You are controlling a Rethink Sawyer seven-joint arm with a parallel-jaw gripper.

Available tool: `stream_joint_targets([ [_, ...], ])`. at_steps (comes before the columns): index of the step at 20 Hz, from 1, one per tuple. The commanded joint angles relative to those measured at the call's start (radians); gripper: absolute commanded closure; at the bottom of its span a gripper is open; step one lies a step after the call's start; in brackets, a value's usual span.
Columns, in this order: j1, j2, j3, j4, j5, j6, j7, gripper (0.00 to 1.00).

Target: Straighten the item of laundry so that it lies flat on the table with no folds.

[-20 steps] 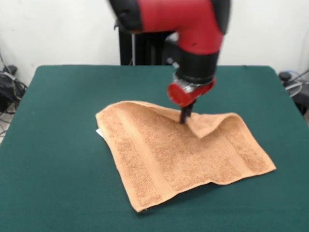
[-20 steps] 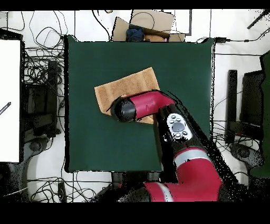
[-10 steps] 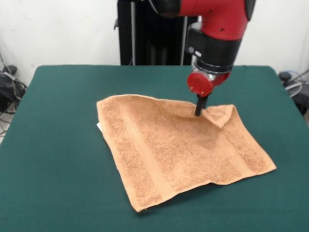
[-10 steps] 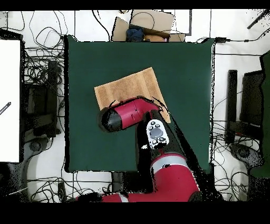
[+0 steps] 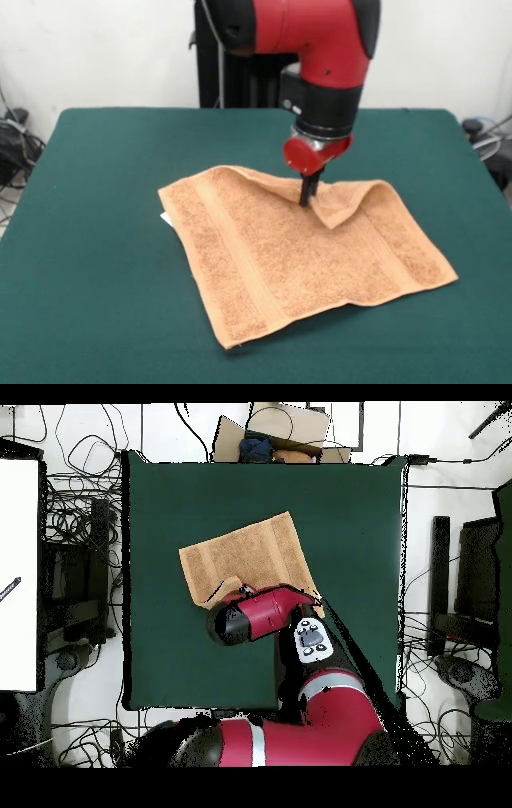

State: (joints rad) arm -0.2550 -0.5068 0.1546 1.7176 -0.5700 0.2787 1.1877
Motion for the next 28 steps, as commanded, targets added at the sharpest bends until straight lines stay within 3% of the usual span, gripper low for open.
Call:
stream_joint_targets([
  [1, -0.013, 0.069, -0.037, 0.055, 0.031, -0.147, 0.267, 1.00],
  [22, -0.021, -0.187, -0.017, 0.191, 0.113, -0.161, 0.243, 1.00],
  [28, -0.009, -0.188, -0.054, 0.210, 0.094, -0.249, 0.249, 1.00],
])
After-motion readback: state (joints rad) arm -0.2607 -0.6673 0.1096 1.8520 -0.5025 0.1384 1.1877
